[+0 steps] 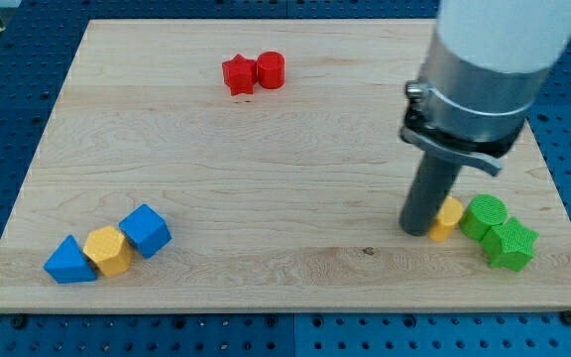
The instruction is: Point your arm at the blue triangle
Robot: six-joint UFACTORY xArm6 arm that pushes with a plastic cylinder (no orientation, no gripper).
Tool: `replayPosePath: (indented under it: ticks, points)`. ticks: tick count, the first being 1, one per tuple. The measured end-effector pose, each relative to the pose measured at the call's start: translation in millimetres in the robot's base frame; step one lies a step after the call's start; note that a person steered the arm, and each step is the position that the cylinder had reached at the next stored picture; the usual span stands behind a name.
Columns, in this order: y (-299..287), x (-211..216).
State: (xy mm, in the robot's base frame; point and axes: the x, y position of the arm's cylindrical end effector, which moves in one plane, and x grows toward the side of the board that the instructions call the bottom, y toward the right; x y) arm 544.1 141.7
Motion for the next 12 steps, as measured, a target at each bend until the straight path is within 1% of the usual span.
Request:
replayPosePath:
  ticks: [1,2,3,4,6,7,10,11,12]
  points:
    - [31,0]
    - [34,0]
    - [10,0]
    - [-32,2]
    - [-131,67]
    - [-139,68]
    - [-195,75]
    - [-236,74]
    - [-244,74]
